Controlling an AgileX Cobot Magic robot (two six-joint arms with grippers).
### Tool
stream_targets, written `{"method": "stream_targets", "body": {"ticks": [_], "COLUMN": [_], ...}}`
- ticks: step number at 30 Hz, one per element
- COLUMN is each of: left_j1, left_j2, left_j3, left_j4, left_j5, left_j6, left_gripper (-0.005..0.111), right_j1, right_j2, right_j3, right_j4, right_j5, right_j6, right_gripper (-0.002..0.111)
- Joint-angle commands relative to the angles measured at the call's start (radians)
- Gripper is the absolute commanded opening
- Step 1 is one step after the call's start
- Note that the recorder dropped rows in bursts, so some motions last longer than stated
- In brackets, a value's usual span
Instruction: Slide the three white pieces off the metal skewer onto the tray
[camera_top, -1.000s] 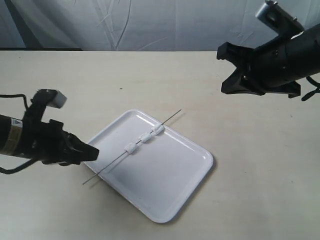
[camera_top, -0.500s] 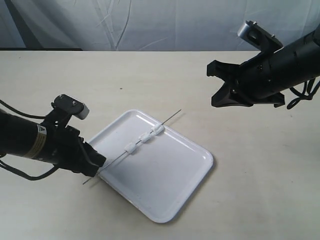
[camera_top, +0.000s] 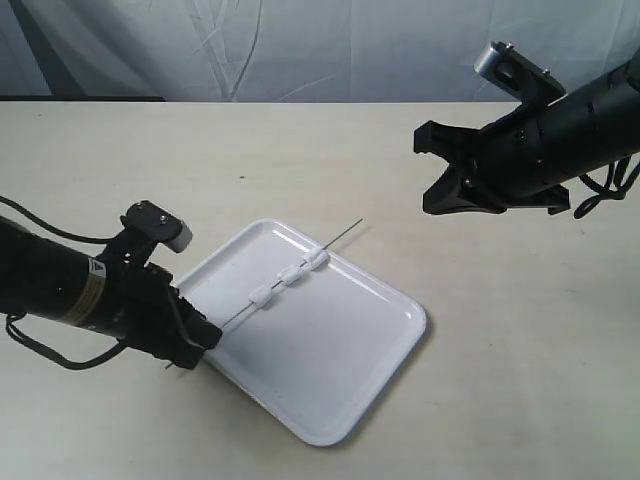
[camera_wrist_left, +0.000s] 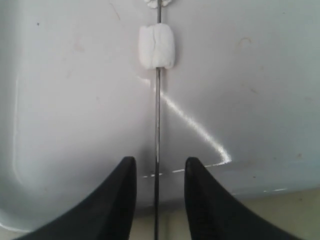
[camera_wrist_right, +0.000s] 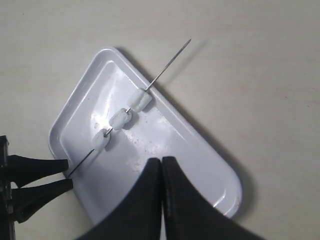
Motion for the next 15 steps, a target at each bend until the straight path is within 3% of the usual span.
{"method": "stream_targets", "body": {"ticks": [1,6,15], "left_j1": [-0.049,-0.091,-0.093], "left_j2": [0.002,0.002,0.002], "left_j3": [-0.005,-0.005,-0.005], "left_j4": [-0.005,-0.005,-0.005], "left_j5": [0.073,0.133,0.118], "left_j6": [0.007,0.007,0.007], "left_gripper": [0.033,0.030,0.025], "right_j1": [-0.001,-0.001,-0.001], "right_j2": [0.000,0.000,0.000], "right_j3": [-0.007,-0.007,-0.007], "right_j4": [0.005,0.005,0.005], "right_j5": [-0.008,-0.008,-0.019], "right_j6": [-0.007,-0.007,-0.007], "right_gripper": [-0.001,-0.001,-0.001]}}
